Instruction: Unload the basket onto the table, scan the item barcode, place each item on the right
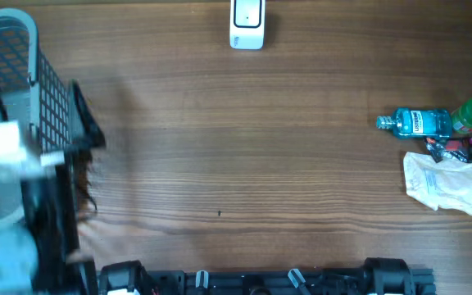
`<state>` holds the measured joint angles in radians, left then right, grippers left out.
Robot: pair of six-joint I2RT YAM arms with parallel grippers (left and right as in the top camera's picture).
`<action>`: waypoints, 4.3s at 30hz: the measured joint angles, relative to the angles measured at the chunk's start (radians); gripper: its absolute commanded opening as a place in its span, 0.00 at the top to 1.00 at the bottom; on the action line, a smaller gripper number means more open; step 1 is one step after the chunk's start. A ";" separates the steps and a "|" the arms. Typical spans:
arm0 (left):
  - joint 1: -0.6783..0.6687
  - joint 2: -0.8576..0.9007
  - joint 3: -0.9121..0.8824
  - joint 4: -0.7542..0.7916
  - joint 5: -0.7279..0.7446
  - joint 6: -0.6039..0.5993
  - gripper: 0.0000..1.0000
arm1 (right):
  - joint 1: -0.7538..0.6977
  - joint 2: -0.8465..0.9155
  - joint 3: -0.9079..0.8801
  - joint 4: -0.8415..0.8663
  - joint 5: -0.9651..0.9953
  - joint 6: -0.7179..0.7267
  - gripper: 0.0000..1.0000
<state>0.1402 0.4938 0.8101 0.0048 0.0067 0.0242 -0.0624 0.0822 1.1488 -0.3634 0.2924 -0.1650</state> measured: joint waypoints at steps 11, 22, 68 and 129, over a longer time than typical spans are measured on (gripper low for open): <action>-0.002 -0.373 -0.054 -0.095 0.078 -0.070 0.00 | -0.056 -0.076 0.026 0.002 -0.092 0.131 0.00; -0.082 -0.480 -0.125 0.039 0.060 -0.115 0.00 | -0.066 -0.076 0.024 -0.028 -0.117 0.261 0.00; -0.188 -0.428 -0.805 0.658 0.003 -0.064 0.00 | -0.066 -0.068 -1.143 0.494 -0.494 0.521 0.00; -0.188 -0.425 -0.805 -0.065 -0.074 -0.068 0.00 | -0.048 -0.063 -1.143 0.363 -0.352 0.515 0.00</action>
<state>-0.0483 0.0692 0.0055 -0.0605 -0.0669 -0.0437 -0.1104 0.0193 0.0059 -0.0002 -0.0601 0.3500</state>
